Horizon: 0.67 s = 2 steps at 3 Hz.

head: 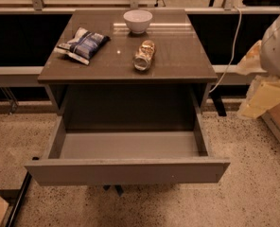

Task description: Close top drawer

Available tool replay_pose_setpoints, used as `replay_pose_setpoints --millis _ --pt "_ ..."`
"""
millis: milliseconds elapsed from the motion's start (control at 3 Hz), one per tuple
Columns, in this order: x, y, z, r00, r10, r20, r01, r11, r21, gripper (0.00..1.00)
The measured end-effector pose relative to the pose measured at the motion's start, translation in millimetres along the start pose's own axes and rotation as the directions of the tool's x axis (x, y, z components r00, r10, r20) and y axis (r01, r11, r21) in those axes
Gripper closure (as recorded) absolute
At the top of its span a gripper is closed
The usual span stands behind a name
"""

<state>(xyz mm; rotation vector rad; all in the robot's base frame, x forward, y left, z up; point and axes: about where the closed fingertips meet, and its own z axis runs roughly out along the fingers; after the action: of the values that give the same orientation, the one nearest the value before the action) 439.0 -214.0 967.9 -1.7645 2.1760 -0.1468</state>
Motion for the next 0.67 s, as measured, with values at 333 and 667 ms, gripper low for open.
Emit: replay_pose_setpoints --millis 333,667 --pt "0.8 14.8 37.0 0.991 -0.132 -0.003 0.131 0.9913 -0.009 0.68" --pt "10.0 33.0 76.2 0.976 -0.218 -0.011 0.218 0.9753 -0.038 0.91"
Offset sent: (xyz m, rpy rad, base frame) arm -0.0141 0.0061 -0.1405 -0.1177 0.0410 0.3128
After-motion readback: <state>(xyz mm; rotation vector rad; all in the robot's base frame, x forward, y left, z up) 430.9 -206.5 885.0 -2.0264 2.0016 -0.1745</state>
